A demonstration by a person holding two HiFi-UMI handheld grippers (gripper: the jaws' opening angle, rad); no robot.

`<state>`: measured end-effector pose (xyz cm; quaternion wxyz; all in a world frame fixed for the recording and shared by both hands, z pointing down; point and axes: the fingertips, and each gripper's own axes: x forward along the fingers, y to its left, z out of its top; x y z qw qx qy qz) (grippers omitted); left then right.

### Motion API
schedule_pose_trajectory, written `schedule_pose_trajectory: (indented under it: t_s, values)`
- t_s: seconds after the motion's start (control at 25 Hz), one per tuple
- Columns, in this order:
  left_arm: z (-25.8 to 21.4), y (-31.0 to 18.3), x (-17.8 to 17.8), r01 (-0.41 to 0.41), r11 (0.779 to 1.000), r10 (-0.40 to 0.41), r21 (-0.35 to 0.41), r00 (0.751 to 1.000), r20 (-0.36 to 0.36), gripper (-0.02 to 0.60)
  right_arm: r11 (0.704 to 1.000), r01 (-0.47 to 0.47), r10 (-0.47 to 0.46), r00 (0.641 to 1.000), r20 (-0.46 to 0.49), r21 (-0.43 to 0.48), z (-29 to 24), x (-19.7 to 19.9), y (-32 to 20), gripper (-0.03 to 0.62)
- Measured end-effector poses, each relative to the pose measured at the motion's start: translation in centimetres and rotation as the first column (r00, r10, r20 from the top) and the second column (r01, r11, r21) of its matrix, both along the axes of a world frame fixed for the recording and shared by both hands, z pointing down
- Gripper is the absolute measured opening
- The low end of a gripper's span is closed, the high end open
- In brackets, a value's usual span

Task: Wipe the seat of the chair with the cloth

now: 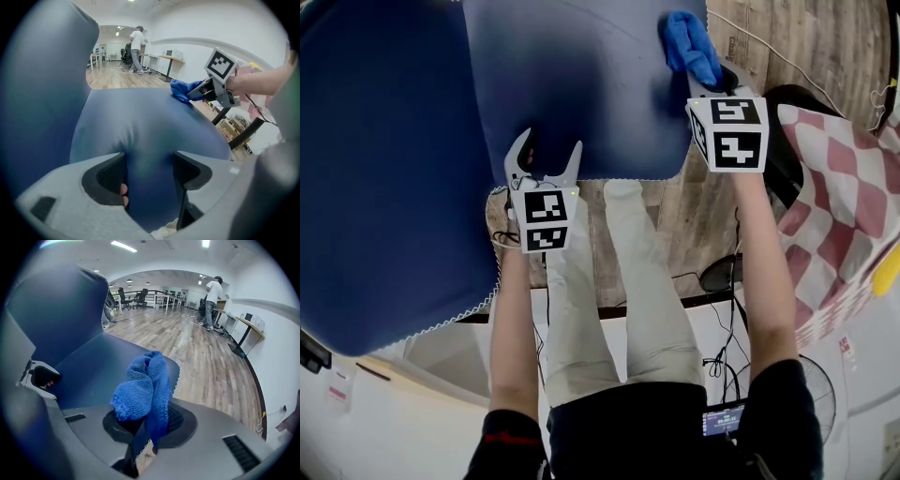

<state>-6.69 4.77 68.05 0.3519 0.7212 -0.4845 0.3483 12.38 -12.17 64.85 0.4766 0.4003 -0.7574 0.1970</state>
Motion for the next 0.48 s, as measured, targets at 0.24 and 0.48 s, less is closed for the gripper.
schedule_pose_trajectory:
  t_s: [0.24, 0.48]
  values:
    - [0.0, 0.0, 0.0, 0.001, 1.000, -0.001, 0.003, 1.000, -0.002, 0.319, 1.000, -0.010, 0.010, 1.000, -0.001, 0.009, 0.0, -1.0, 0.4, 0.053]
    - [0.0, 0.0, -0.1, 0.001, 1.000, -0.001, 0.004, 1.000, -0.002, 0.319, 1.000, -0.002, 0.002, 1.000, 0.027, 0.003, 0.2, -2.8, 0.9, 0.053]
